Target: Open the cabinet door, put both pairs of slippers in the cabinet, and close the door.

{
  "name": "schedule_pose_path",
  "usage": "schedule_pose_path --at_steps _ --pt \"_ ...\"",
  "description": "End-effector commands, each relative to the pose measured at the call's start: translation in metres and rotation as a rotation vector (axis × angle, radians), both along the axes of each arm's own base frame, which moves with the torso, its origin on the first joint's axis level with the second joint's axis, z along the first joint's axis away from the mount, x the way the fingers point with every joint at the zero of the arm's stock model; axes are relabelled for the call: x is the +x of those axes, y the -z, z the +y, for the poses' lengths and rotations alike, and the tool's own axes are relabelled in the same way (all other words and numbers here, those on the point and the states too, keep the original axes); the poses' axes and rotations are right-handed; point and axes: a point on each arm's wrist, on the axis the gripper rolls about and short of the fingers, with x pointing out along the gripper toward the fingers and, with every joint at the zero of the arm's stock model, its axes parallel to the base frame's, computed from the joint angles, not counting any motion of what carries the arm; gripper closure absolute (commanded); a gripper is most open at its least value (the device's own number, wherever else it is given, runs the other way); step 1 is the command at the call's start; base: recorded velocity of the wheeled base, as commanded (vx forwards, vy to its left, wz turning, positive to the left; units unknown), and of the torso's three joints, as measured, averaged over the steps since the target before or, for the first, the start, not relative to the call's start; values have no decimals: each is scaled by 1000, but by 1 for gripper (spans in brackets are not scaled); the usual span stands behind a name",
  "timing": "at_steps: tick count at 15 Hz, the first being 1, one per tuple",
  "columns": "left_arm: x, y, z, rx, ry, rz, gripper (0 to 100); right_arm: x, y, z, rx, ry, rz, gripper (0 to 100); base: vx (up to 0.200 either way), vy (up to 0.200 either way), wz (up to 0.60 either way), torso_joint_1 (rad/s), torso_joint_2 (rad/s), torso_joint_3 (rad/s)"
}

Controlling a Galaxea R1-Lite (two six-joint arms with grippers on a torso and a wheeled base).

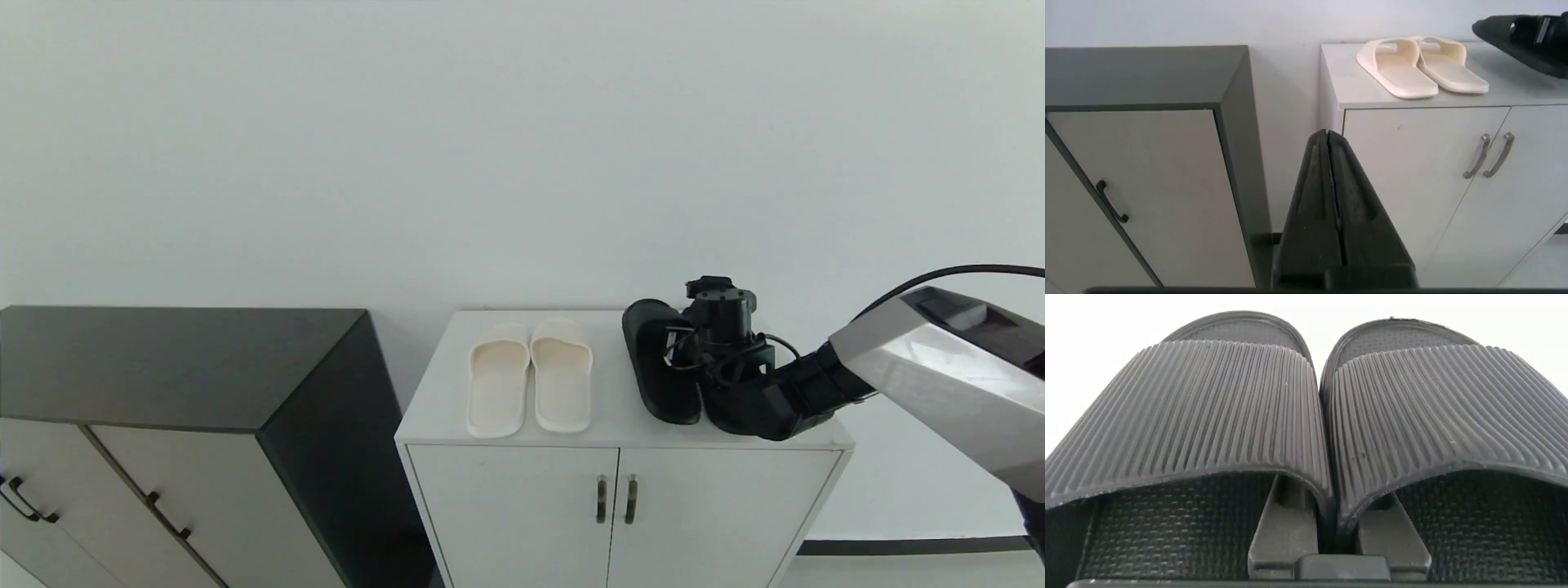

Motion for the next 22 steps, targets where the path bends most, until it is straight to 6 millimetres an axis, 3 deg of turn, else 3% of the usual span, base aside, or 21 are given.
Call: schedule_pose_path --at_steps 1,5,9,12,15,22 --pt "0 0 0 0 0 3 100 -26 -38 7 8 -85 -47 100 0 0 0 0 0 0" --pt "0 0 0 0 0 1 100 -108 -63 26 3 -462 -32 100 0 0 0 0 0 0" --pt "0 0 0 2 0 3 100 -175 -57 7 -40 -720 50 100 0 0 0 0 0 0" --pt "0 0 0 2 0 1 100 -197 -50 -2 -19 -816 53 100 0 0 0 0 0 0" --pt "0 0 0 2 0 1 100 -213 -44 6 -25 -883 73 100 -67 0 0 1 2 1" --pt "0 0 0 2 1 1 100 -225 -39 3 -22 -984 101 100 -200 0 0 0 2 4"
